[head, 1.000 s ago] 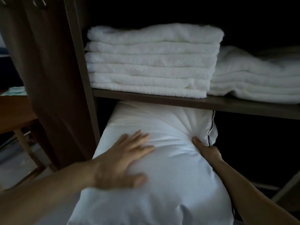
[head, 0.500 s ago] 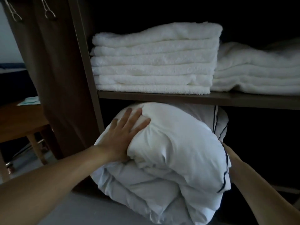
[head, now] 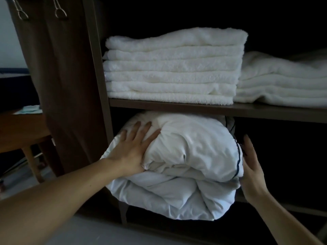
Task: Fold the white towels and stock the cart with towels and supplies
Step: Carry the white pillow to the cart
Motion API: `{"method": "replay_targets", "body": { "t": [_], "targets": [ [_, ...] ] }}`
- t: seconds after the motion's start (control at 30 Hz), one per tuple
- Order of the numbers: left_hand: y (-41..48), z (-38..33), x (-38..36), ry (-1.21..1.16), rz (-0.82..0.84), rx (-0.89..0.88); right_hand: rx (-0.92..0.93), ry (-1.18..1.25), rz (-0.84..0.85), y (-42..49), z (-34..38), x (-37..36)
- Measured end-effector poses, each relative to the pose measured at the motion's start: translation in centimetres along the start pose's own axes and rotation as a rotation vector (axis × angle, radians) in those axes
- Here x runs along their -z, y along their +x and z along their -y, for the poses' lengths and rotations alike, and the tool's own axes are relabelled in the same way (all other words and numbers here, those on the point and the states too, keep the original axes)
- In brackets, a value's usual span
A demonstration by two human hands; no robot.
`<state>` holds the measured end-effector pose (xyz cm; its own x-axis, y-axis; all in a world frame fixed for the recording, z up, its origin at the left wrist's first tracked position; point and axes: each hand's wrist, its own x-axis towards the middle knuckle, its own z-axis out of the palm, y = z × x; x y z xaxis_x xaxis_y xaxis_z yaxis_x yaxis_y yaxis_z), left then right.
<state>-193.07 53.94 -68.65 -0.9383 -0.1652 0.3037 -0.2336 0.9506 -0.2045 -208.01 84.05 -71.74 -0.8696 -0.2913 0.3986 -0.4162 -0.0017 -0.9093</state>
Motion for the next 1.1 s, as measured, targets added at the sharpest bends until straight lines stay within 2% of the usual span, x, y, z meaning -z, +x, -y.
{"method": "replay_targets", "body": {
  "t": [0.07,0.17,0.2,0.23,0.27,0.33,0.4,0.57,0.77,0.87,1.0,1.1],
  "targets": [
    [-1.1,0.2,0.2,0.021,-0.012,-0.026,0.198,-0.163,0.127,-2.9,1.3,0.2],
    [-2.2,0.1,0.8,0.079,-0.084,-0.116,0.719,-0.372,0.121,-5.5,1.6,0.3],
    [-2.2,-0.1,0.9,0.098,-0.085,-0.136,0.853,-0.487,0.128,-5.7,1.3,0.0],
    [-2.2,-0.2,0.8,0.113,-0.078,-0.143,0.905,-0.641,0.144,-5.8,1.0,-0.4],
    [-2.2,-0.3,0.7,0.115,-0.059,-0.138,0.903,-0.818,0.177,-5.5,0.2,-0.8],
    [-2.1,-0.2,0.9,0.124,-0.086,-0.171,0.659,-1.159,0.352,-4.9,-1.2,-1.5],
    [-2.6,0.1,0.8,0.160,-0.132,-0.223,0.461,-1.311,0.468,-3.7,-3.0,-1.8],
    [-4.3,0.8,-1.2,0.367,-0.182,-0.341,0.323,-1.291,0.566,-0.1,-5.3,-3.4],
    [-0.6,0.7,-2.5,0.379,-0.083,-0.156,0.272,-1.187,0.541,6.7,-5.7,-5.1],
    [2.0,-0.3,-3.1,0.337,-0.045,-0.110,0.138,-1.303,0.453,7.5,-5.5,-6.2],
    [4.8,0.9,-2.7,0.318,0.210,0.025,0.057,-1.394,0.451,7.6,-5.0,-9.0],
    [5.0,1.1,-3.1,0.269,0.214,0.023,0.046,-1.352,0.465,8.0,-5.8,-8.6]
  ]
}}
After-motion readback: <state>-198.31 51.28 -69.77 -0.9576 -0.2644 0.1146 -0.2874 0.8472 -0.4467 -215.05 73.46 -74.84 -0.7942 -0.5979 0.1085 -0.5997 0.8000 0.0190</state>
